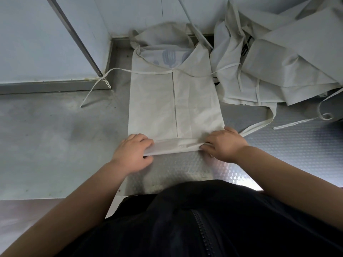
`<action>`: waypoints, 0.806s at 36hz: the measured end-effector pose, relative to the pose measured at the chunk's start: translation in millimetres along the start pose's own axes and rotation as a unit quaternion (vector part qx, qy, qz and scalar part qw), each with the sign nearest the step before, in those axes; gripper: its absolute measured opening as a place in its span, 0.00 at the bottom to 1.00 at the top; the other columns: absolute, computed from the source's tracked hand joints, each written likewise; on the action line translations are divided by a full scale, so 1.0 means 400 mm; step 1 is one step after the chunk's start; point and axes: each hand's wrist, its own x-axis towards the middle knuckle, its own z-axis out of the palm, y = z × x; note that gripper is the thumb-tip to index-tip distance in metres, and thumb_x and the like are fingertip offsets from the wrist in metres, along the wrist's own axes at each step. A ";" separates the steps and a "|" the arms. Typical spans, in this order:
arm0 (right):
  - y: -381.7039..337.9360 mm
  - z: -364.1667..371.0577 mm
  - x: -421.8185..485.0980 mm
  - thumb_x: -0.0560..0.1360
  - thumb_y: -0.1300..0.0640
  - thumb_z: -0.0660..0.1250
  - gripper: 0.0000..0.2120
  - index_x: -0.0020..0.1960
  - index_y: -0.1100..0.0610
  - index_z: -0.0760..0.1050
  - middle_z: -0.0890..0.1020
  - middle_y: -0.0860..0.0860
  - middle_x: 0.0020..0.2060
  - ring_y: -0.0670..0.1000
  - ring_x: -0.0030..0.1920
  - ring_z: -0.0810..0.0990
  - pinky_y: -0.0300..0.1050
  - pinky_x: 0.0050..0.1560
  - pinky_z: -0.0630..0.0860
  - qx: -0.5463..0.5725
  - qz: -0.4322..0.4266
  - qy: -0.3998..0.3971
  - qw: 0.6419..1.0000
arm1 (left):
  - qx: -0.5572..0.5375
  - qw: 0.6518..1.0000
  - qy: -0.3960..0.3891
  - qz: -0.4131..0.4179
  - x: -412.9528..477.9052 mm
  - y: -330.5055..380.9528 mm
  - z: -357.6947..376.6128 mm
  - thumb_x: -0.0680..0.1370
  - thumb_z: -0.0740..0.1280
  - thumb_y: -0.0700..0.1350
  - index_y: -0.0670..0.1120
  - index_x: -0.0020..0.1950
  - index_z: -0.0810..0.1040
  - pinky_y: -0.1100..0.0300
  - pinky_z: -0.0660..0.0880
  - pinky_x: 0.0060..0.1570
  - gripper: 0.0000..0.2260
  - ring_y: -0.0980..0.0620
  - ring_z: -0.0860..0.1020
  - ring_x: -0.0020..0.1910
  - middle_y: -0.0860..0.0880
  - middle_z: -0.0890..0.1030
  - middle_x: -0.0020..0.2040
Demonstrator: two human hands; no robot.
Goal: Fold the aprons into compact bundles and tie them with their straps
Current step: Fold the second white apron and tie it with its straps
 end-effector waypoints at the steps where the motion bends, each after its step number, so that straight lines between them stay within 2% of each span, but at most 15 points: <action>1: 0.005 -0.004 0.001 0.78 0.40 0.54 0.13 0.47 0.47 0.71 0.78 0.48 0.49 0.51 0.56 0.75 0.49 0.69 0.56 -0.004 -0.004 -0.004 1.000 | -0.030 1.000 0.005 -0.005 0.003 -0.007 -0.001 0.73 0.62 0.51 0.53 0.63 0.75 0.59 0.68 0.58 0.18 0.51 0.70 0.61 0.55 0.74 0.62; 4: 0.016 -0.021 0.005 0.75 0.44 0.60 0.10 0.49 0.48 0.72 0.78 0.49 0.48 0.51 0.56 0.75 0.48 0.69 0.56 -0.033 -0.020 -0.022 0.999 | -0.129 0.990 0.013 -0.048 0.011 -0.016 -0.021 0.76 0.64 0.43 0.51 0.56 0.80 0.61 0.72 0.47 0.11 0.52 0.75 0.51 0.54 0.80 0.53; 6: 0.020 -0.037 0.012 0.74 0.50 0.61 0.06 0.50 0.49 0.73 0.79 0.50 0.48 0.52 0.56 0.75 0.45 0.66 0.59 -0.008 -0.014 -0.026 1.000 | -0.185 0.980 0.012 -0.078 0.023 -0.025 -0.040 0.78 0.64 0.43 0.51 0.51 0.81 0.68 0.68 0.36 0.08 0.56 0.75 0.39 0.54 0.80 0.42; 7: 0.021 -0.042 0.015 0.75 0.52 0.61 0.07 0.51 0.50 0.74 0.79 0.51 0.49 0.54 0.56 0.74 0.44 0.61 0.63 0.017 -0.002 -0.025 1.000 | -0.205 0.975 0.010 -0.089 0.027 -0.031 -0.048 0.78 0.64 0.43 0.50 0.48 0.81 0.71 0.65 0.31 0.06 0.58 0.73 0.35 0.54 0.78 0.37; 9: 0.029 -0.051 0.029 0.76 0.55 0.59 0.08 0.53 0.55 0.73 0.79 0.55 0.48 0.57 0.54 0.75 0.44 0.47 0.67 0.086 0.037 -0.019 0.995 | -0.241 0.964 0.009 -0.111 0.038 -0.047 -0.056 0.78 0.64 0.43 0.48 0.44 0.80 0.69 0.63 0.28 0.06 0.59 0.70 0.30 0.53 0.75 0.33; 12: 0.043 -0.057 0.055 0.79 0.53 0.59 0.09 0.53 0.58 0.72 0.77 0.55 0.44 0.56 0.45 0.75 0.43 0.41 0.66 0.191 0.103 -0.018 0.976 | -0.270 0.952 0.011 -0.145 0.050 -0.063 -0.057 0.78 0.65 0.43 0.46 0.46 0.79 0.63 0.63 0.30 0.05 0.55 0.70 0.31 0.47 0.77 0.36; 15: 0.060 -0.063 0.079 0.78 0.49 0.62 0.12 0.54 0.56 0.71 0.76 0.54 0.46 0.53 0.42 0.73 0.43 0.39 0.67 0.204 0.137 -0.030 0.969 | -0.250 0.950 0.039 -0.181 0.067 -0.060 -0.048 0.77 0.66 0.45 0.44 0.47 0.79 0.61 0.64 0.31 0.06 0.50 0.73 0.36 0.46 0.77 0.39; 18: 0.072 -0.068 0.094 0.75 0.48 0.67 0.18 0.59 0.57 0.68 0.76 0.54 0.49 0.52 0.44 0.75 0.42 0.38 0.69 0.239 0.194 -0.036 0.951 | -0.219 0.945 0.076 -0.232 0.080 -0.049 -0.035 0.76 0.67 0.47 0.46 0.51 0.77 0.60 0.65 0.37 0.07 0.46 0.75 0.45 0.47 0.78 0.44; 20: 0.075 -0.064 0.096 0.74 0.49 0.69 0.24 0.63 0.60 0.63 0.76 0.56 0.52 0.56 0.50 0.76 0.45 0.44 0.70 0.255 0.232 -0.023 0.938 | -0.209 0.937 0.100 -0.261 0.081 -0.045 -0.021 0.75 0.68 0.48 0.45 0.57 0.75 0.60 0.67 0.44 0.12 0.44 0.76 0.51 0.46 0.78 0.52; 22: 0.072 -0.055 0.098 0.75 0.53 0.68 0.24 0.63 0.60 0.61 0.75 0.57 0.54 0.57 0.50 0.75 0.47 0.45 0.70 0.263 0.252 0.007 0.931 | -0.206 0.932 0.121 -0.272 0.073 -0.039 -0.007 0.75 0.69 0.47 0.45 0.62 0.71 0.55 0.69 0.50 0.18 0.43 0.73 0.57 0.44 0.74 0.60; 23: 0.069 -0.056 0.101 0.75 0.55 0.66 0.22 0.63 0.59 0.60 0.74 0.58 0.55 0.58 0.50 0.75 0.48 0.46 0.71 0.243 0.253 0.018 0.936 | -0.186 0.937 0.139 -0.262 0.073 -0.037 0.003 0.75 0.69 0.46 0.45 0.65 0.71 0.52 0.69 0.53 0.20 0.42 0.71 0.60 0.43 0.72 0.62; 25: 0.054 -0.051 0.099 0.75 0.59 0.64 0.22 0.65 0.56 0.61 0.70 0.57 0.60 0.59 0.57 0.73 0.52 0.56 0.69 0.133 0.225 0.048 0.964 | -0.095 0.958 0.207 -0.173 0.067 -0.037 0.019 0.74 0.69 0.40 0.45 0.64 0.73 0.47 0.68 0.56 0.19 0.40 0.69 0.60 0.42 0.72 0.63; 27: 0.044 -0.041 0.100 0.72 0.62 0.63 0.24 0.67 0.53 0.64 0.68 0.54 0.61 0.57 0.61 0.70 0.50 0.62 0.64 -0.029 0.133 0.064 0.989 | 0.003 0.967 0.252 -0.037 0.069 -0.044 0.036 0.70 0.64 0.34 0.47 0.58 0.79 0.50 0.65 0.54 0.19 0.42 0.70 0.57 0.44 0.77 0.58; 29: 0.042 -0.022 0.096 0.74 0.59 0.61 0.23 0.69 0.50 0.66 0.69 0.51 0.64 0.54 0.64 0.68 0.48 0.64 0.59 -0.077 0.033 0.048 0.995 | 0.050 0.967 0.244 0.052 0.072 -0.058 0.042 0.66 0.62 0.33 0.48 0.51 0.83 0.56 0.61 0.51 0.19 0.45 0.78 0.51 0.48 0.82 0.51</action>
